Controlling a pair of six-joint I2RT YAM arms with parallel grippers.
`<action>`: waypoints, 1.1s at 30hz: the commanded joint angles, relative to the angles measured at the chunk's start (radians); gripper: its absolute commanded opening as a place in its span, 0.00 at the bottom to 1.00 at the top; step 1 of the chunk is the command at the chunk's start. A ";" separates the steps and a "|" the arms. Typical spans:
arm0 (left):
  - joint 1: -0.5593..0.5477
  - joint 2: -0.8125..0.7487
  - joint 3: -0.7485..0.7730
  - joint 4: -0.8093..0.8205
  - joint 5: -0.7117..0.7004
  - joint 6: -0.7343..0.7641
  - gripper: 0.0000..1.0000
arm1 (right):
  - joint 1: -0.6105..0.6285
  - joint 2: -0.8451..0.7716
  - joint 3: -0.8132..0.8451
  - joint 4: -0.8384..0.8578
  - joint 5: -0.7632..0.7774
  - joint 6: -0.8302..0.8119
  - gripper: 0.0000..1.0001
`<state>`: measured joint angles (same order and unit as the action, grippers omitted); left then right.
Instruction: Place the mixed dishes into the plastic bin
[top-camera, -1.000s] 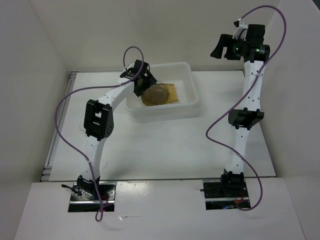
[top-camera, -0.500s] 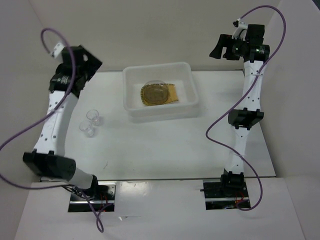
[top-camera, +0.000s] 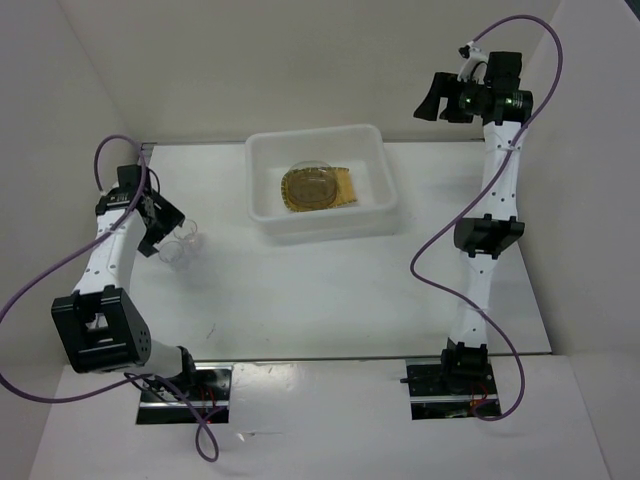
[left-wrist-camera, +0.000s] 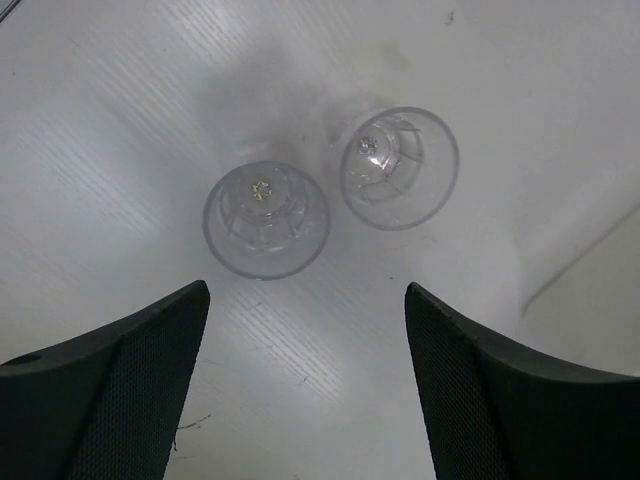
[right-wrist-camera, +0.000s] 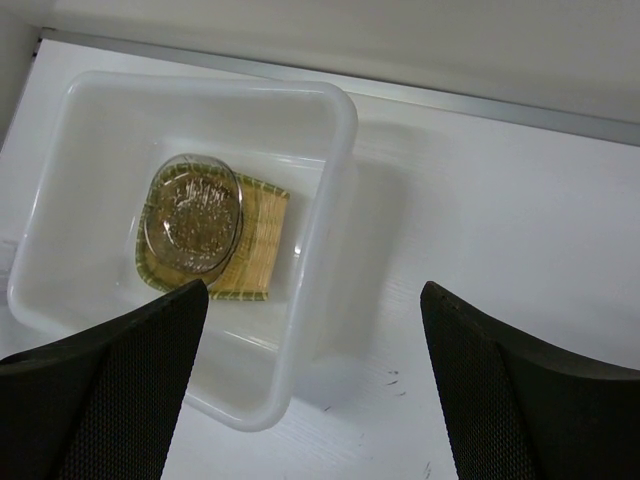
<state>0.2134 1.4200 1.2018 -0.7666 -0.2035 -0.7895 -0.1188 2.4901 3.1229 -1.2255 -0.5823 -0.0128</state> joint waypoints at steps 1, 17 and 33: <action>0.023 -0.030 -0.024 -0.017 -0.004 0.010 0.85 | 0.010 0.007 0.013 -0.008 -0.024 -0.007 0.91; 0.086 0.019 -0.232 0.078 0.032 -0.057 0.78 | 0.019 0.007 0.013 -0.008 -0.014 -0.007 0.91; 0.086 0.065 -0.183 0.055 0.004 -0.039 0.00 | 0.019 -0.002 0.013 -0.008 0.004 -0.007 0.91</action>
<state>0.2977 1.4948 0.9714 -0.6796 -0.1791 -0.8379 -0.1078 2.4954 3.1229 -1.2278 -0.5831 -0.0162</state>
